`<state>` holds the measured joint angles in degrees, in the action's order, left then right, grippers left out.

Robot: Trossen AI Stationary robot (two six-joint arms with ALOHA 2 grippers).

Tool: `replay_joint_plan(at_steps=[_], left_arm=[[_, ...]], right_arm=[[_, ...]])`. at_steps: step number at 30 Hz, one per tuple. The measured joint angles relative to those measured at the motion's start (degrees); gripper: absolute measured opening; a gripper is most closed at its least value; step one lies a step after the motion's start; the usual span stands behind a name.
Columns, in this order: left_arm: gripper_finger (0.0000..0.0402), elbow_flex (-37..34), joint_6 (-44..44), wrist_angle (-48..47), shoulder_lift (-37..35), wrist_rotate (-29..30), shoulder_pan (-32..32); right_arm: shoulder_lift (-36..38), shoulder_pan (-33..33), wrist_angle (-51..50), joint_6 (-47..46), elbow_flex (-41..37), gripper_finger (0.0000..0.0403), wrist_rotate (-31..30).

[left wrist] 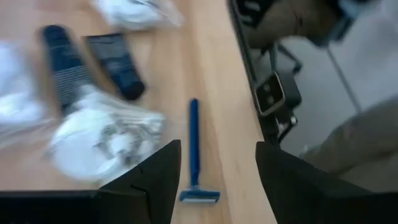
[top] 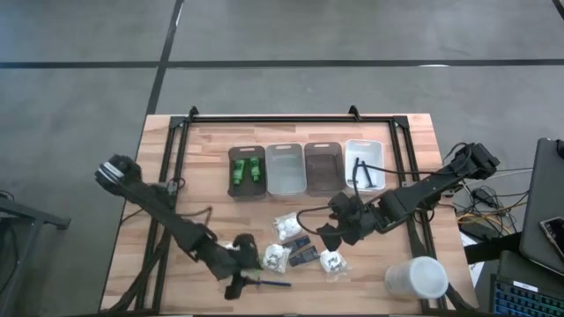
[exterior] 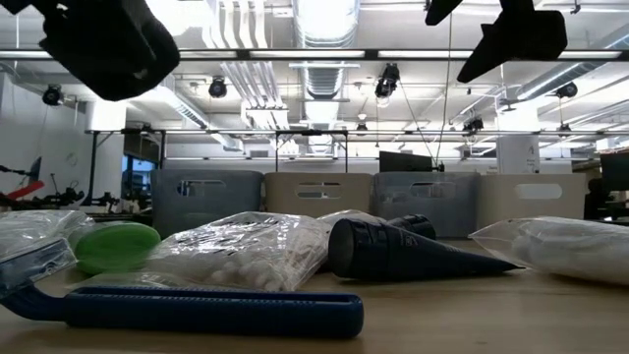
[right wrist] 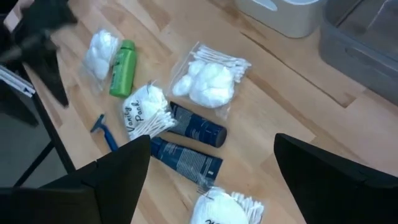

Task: Pick & Place Travel size toiletries
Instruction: Put the razor into the white bin

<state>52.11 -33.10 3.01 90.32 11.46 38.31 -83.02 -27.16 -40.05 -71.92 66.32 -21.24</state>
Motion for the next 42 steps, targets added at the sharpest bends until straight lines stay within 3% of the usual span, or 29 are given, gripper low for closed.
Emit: replay_joint_plan(at_steps=[7,16,29,33,42], left_arm=[[0.0209,8.1,7.1,-9.1,8.4,-0.2,0.2],[0.0209,14.6,10.6,-9.6,16.4,-0.5,0.6],[0.0205,16.9,10.0,-12.3,21.9,1.0,0.6],[0.0178,17.0,9.9,-13.2,22.7,1.0,0.6],[0.0071,17.1,11.2,-13.6,23.1,1.2,0.6]], right_arm=[[0.0,0.0,0.0,-2.7,0.0,0.0316,0.4],[0.0,0.0,0.0,-5.0,0.0,0.0303,0.5],[0.0,-0.8,0.0,-5.4,0.0,0.0298,0.7],[0.0,-0.7,-0.1,-4.7,0.0,0.0309,0.7],[0.0,-0.7,-0.1,-4.4,0.0,0.0333,0.7]])
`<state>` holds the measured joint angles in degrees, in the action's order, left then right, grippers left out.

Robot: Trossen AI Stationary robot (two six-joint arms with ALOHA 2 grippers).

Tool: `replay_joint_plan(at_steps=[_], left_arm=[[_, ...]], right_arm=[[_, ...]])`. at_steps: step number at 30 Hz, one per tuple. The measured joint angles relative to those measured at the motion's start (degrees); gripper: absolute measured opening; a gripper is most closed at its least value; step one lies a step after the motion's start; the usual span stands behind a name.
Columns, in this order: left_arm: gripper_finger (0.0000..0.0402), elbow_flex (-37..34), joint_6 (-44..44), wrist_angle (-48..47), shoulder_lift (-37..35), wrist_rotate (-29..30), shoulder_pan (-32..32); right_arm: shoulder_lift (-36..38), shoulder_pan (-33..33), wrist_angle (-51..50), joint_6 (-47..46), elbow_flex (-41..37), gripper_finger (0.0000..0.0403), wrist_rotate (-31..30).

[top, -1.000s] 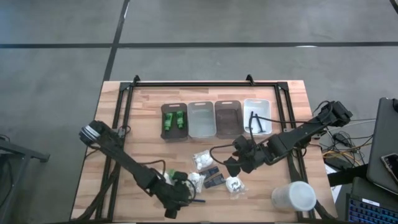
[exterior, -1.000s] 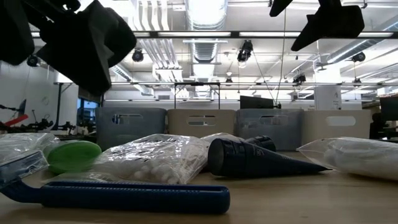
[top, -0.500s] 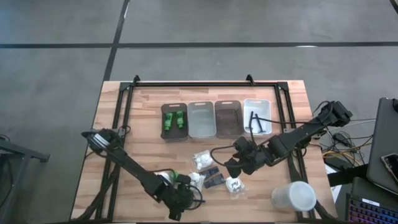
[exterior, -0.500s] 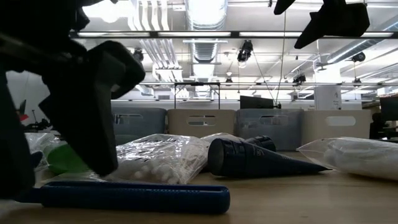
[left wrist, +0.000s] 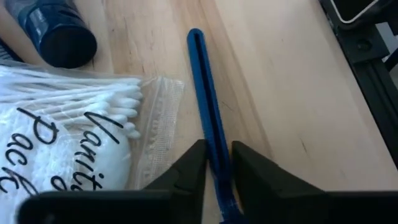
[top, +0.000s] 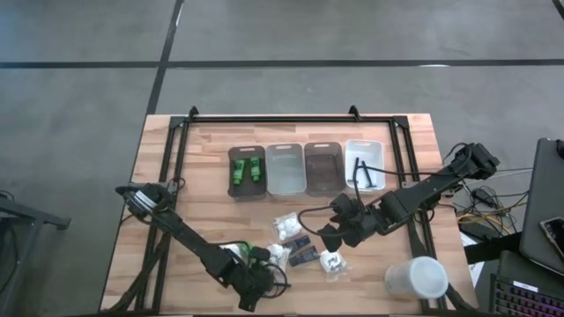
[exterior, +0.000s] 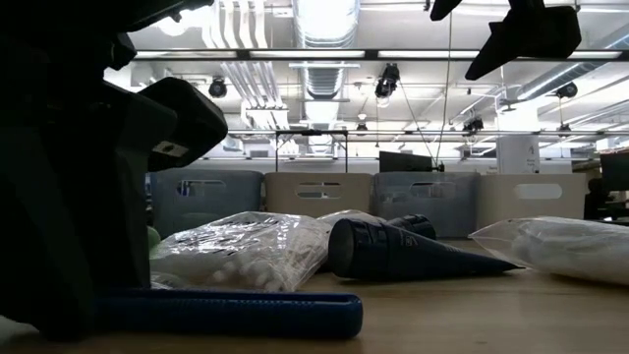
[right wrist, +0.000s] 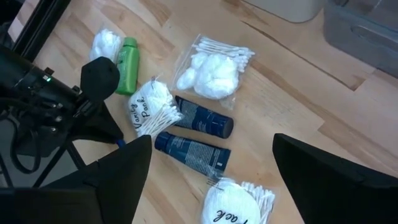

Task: Pick & Place Travel size toiletries
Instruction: Put the razor into the white bin

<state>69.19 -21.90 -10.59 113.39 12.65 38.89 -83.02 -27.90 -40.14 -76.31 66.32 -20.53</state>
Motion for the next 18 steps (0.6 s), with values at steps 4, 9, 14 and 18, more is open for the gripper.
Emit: replay_joint_plan(at_steps=[4,9,14,18], left_arm=[[0.0039,0.0,2.4,0.0,0.0,0.0,0.0],[0.0036,0.0,4.1,0.0,0.0,0.0,0.0],[0.0037,-0.1,4.1,-0.5,-0.2,0.3,-0.1],[0.0033,-0.2,4.4,-1.2,-1.0,0.3,-0.2]], right_arm=[[0.0,0.0,0.0,0.3,0.0,0.0341,0.0],[0.0,0.0,0.0,0.4,0.0,0.0349,0.0],[0.0,0.0,0.0,0.2,0.0,0.0345,0.0],[0.0,-0.4,0.4,0.2,0.0,0.0331,0.0]])
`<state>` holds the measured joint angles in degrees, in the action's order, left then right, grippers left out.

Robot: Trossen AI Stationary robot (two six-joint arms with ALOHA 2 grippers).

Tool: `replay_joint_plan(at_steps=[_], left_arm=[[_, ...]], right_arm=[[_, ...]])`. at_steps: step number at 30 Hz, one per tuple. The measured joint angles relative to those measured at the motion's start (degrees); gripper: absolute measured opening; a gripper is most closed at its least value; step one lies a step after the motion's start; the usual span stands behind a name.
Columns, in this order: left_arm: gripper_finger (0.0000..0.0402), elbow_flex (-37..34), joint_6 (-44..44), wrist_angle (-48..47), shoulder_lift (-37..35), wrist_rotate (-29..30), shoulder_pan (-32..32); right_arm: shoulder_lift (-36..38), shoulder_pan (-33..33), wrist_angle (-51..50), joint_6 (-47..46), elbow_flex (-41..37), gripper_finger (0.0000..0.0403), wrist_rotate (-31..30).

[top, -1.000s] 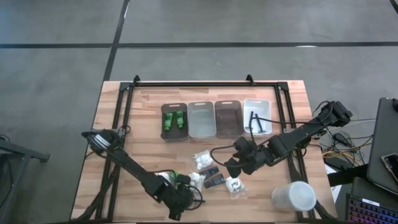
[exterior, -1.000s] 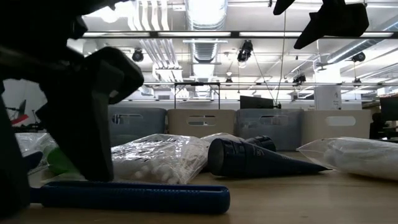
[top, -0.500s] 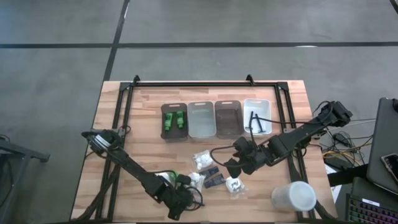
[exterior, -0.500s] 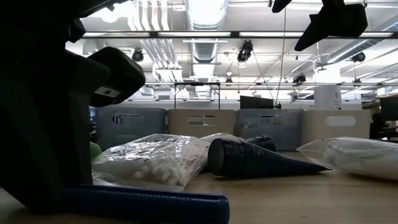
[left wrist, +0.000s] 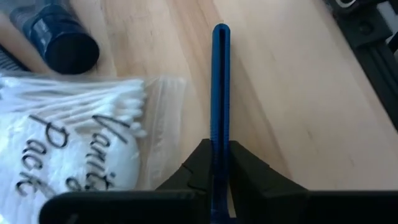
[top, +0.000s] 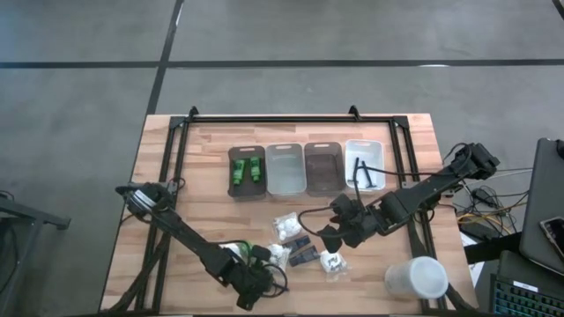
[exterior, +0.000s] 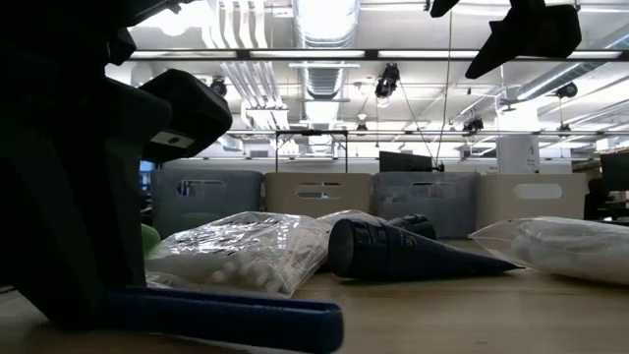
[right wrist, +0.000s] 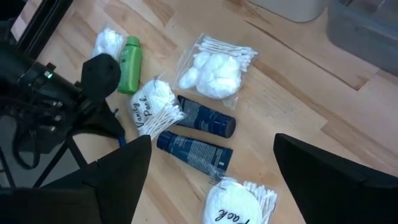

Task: Pick & Place Travel size toiletries
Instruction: Put the razor into the white bin

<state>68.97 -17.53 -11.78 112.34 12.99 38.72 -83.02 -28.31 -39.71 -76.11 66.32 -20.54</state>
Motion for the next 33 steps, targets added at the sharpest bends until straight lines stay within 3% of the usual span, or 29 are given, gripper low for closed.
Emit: replay_joint_plan(at_steps=[10,21,26,30,33], left_arm=[[0.0032,0.0,1.7,-10.1,-6.7,3.7,-1.1],[0.0032,0.0,1.3,-13.8,-18.1,7.9,-4.1],[0.0032,-2.0,-6.0,-13.3,-24.6,7.5,-8.0],[0.0032,-5.2,-17.1,-12.7,-29.9,2.2,-13.2],[0.0032,-9.2,-22.6,-6.5,-33.6,-1.5,-17.0]], right_arm=[[0.0,-1.2,2.9,-0.2,0.0,0.0297,0.0],[0.0,-1.2,6.9,1.3,0.0,0.0264,-0.2],[0.0,-1.2,7.2,1.9,0.0,0.0256,-0.5],[0.2,-1.5,8.0,4.2,0.0,0.0263,-2.2],[0.8,-2.0,10.0,6.2,0.0,0.0274,-5.2]])
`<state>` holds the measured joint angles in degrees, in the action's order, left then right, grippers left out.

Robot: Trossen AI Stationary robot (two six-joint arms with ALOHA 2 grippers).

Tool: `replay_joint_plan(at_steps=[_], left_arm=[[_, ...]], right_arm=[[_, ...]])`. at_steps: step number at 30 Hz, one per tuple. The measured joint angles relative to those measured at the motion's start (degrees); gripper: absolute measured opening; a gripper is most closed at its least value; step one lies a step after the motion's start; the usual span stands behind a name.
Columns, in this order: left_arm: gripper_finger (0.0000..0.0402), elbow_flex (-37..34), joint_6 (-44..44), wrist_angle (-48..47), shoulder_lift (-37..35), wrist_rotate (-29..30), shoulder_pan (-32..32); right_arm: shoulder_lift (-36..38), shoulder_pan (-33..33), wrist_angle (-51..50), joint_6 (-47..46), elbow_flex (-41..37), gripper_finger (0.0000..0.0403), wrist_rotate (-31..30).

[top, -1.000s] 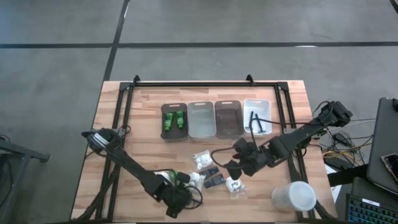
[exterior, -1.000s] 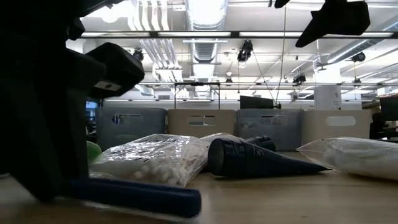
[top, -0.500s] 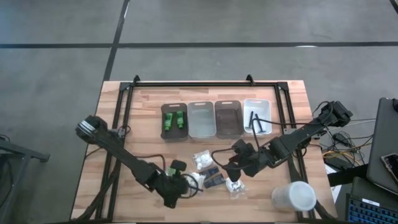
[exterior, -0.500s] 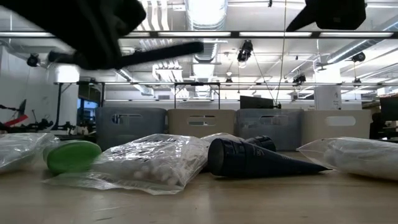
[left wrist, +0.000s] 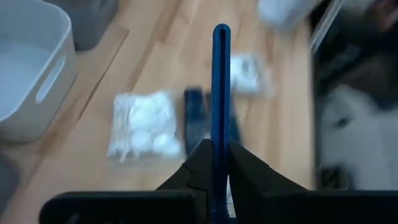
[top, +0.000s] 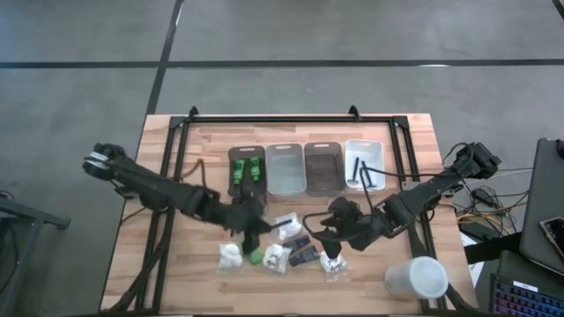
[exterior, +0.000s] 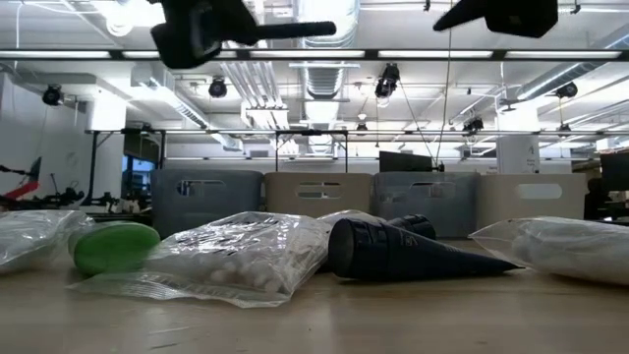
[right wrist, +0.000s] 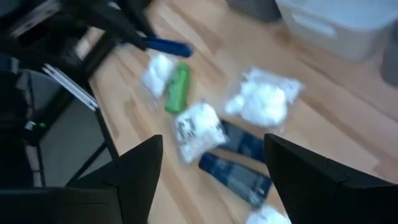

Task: Pick & Place Travel size toiletries
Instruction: Put the razor into the white bin

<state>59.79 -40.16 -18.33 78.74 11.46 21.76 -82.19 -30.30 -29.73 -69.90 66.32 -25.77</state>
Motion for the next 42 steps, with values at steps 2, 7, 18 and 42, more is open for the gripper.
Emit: replay_joint_plan(at_steps=[2,7,18,42], left_arm=[[0.0032,-3.0,-2.0,7.3,-2.4,-2.2,-2.1],[0.0032,-10.4,-6.8,25.5,-6.7,-3.5,-5.7],[0.0032,-22.7,-12.9,61.8,-6.9,0.2,-9.6],[0.0033,-23.1,-17.3,65.4,-7.8,-18.5,-21.5]], right_arm=[[0.5,-0.2,2.1,1.8,0.0,0.0282,-2.1],[1.8,-0.5,7.1,5.9,0.0,0.0304,-8.0],[2.6,3.0,22.8,11.6,0.0,0.0339,-18.6],[0.6,17.2,35.3,13.1,0.0,0.0311,-5.5]])
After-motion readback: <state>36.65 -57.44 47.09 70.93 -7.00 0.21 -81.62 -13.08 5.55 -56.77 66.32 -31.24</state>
